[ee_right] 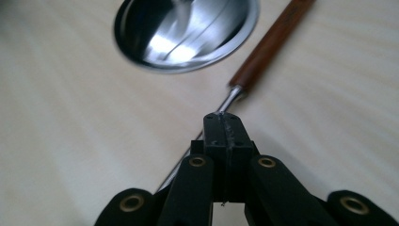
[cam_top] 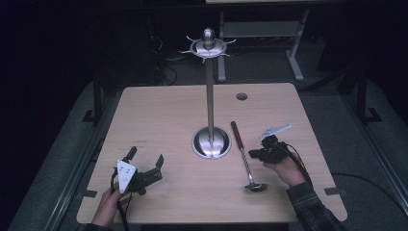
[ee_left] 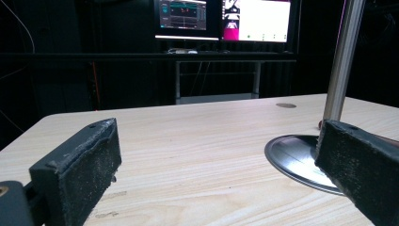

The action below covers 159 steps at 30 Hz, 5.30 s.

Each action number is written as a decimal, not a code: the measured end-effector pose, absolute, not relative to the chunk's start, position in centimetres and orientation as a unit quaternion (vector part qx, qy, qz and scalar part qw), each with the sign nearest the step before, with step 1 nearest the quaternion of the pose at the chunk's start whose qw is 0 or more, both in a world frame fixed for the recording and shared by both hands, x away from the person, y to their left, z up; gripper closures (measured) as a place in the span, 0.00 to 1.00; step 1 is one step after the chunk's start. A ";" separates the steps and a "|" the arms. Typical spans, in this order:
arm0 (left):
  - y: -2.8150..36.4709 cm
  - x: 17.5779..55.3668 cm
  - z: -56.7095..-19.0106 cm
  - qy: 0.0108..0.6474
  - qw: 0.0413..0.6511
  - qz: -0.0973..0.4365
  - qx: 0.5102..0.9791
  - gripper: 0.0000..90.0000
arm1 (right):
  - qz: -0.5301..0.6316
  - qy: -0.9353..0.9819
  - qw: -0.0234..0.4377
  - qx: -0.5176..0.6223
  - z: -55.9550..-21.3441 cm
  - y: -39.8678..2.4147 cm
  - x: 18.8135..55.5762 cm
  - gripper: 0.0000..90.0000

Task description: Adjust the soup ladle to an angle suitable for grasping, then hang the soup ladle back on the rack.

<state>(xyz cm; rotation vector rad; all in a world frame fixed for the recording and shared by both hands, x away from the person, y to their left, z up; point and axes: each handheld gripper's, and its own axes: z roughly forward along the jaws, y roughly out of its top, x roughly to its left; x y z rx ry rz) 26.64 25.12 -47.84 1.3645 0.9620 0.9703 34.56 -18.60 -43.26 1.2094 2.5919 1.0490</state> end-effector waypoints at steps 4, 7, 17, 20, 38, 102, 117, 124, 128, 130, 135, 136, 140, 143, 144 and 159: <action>25.1 26.6 -47.8 0.410 0.571 0.413 0.579 0.00 | 0.326 0.861 0.027 0.389 -42.6 -17.9 33.6 1.00; 25.1 26.7 -47.8 0.410 0.572 0.412 0.578 0.00 | 0.309 0.874 0.013 0.375 -42.4 -16.9 32.8 1.00; 25.1 26.7 -47.8 0.410 0.572 0.412 0.578 0.00 | 0.262 0.896 -0.009 0.357 -43.9 -15.4 31.6 1.00; 25.1 26.7 -47.8 0.410 0.572 0.412 0.578 0.00 | 0.257 0.898 -0.011 0.358 -44.2 -15.3 31.6 1.00; 25.1 26.7 -47.8 0.411 0.572 0.412 0.578 0.00 | 0.237 0.905 -0.013 0.354 -44.6 -14.9 31.7 1.00; 25.1 26.6 -47.9 0.411 0.573 0.412 0.577 0.00 | 0.235 0.868 0.032 0.437 -42.4 -22.6 36.0 0.92; 25.0 26.6 -47.9 0.412 0.576 0.414 0.572 0.00 | 0.245 0.863 0.049 0.438 -40.8 -20.3 40.0 0.86; 25.1 26.7 -47.8 0.410 0.573 0.411 0.578 0.00 | 0.242 0.866 0.050 0.434 -40.9 -19.0 42.7 0.82; 25.1 26.7 -47.8 0.410 0.573 0.411 0.578 0.00 | 0.233 0.870 0.050 0.433 -40.9 -18.3 43.5 0.79; 25.1 26.7 -47.8 0.410 0.573 0.411 0.578 0.00 | 0.232 0.870 0.049 0.432 -40.9 -17.9 44.0 0.78; 25.1 26.7 -47.8 0.410 0.574 0.411 0.578 0.00 | 0.226 0.874 0.048 0.429 -41.1 -16.9 45.2 0.75; 25.1 26.7 -47.8 0.409 0.574 0.411 0.579 0.00 | 0.221 0.875 0.047 0.429 -41.2 -16.7 45.4 0.74; 25.1 26.6 -47.9 0.409 0.575 0.410 0.578 0.00 | 0.200 0.879 0.044 0.431 -42.1 -15.9 45.8 0.73; 25.1 26.6 -47.9 0.409 0.574 0.410 0.578 0.00 | 0.180 0.884 0.043 0.429 -42.9 -15.6 45.9 0.73; 25.1 26.6 -47.9 0.409 0.575 0.410 0.578 0.00 | 0.175 0.886 0.043 0.428 -43.1 -15.5 46.0 0.73; 25.1 26.6 -47.9 0.410 0.575 0.410 0.578 0.00 | 0.145 0.889 0.045 0.432 -44.2 -15.3 45.9 0.78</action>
